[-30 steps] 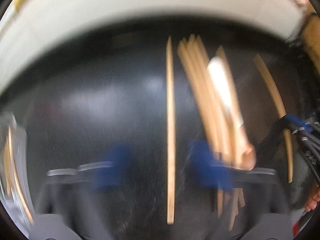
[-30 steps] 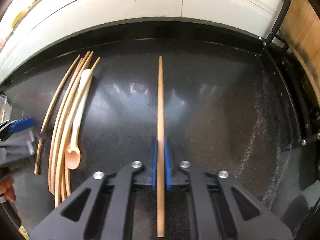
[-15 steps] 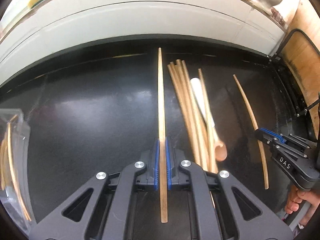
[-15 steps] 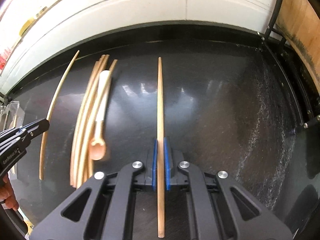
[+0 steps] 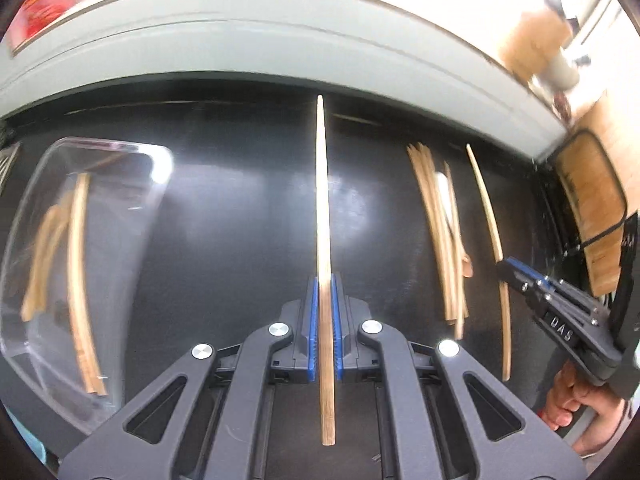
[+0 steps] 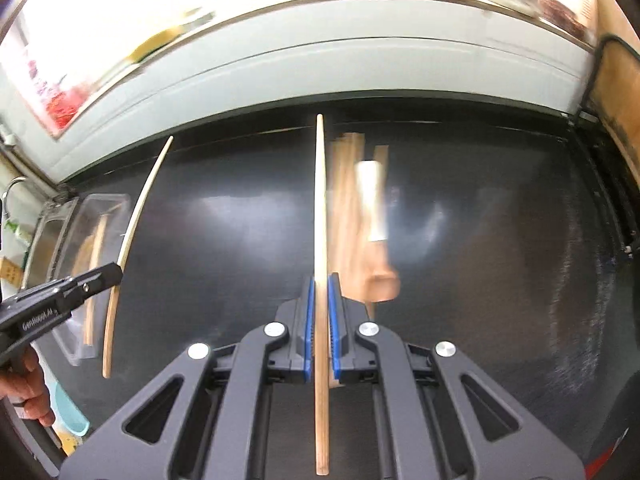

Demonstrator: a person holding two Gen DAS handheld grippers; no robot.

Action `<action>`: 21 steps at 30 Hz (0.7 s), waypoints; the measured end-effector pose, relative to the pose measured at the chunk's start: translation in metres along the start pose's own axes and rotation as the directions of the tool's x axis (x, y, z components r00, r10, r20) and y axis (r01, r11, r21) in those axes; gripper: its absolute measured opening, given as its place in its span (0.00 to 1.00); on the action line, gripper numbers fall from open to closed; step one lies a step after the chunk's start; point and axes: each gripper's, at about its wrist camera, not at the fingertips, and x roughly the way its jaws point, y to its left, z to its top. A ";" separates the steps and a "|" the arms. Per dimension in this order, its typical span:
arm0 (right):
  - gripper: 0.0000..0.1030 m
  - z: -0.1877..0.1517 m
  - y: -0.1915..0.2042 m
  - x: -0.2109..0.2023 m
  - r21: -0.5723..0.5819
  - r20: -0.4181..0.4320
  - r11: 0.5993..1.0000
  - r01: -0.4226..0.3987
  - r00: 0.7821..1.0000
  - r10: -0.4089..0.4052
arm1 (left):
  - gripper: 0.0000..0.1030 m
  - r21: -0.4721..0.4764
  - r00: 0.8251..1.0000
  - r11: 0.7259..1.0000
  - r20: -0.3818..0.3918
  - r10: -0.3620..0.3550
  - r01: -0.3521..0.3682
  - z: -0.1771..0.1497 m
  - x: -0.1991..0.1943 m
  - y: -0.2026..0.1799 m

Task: Organize utensils
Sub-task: 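Carry both held chopsticks over the clear tray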

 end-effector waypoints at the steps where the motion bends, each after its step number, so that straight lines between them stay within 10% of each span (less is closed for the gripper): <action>1: 0.07 -0.001 0.016 -0.001 -0.009 -0.001 1.000 -0.010 1.000 0.010 | 0.05 -0.010 1.000 1.000 0.008 0.006 -0.006 0.001 -0.008 0.012; 21: 0.07 -0.032 0.270 0.002 -0.124 0.013 0.982 -0.141 0.990 0.144 | 0.06 -0.051 0.996 0.997 0.062 0.060 -0.057 0.006 -0.108 0.231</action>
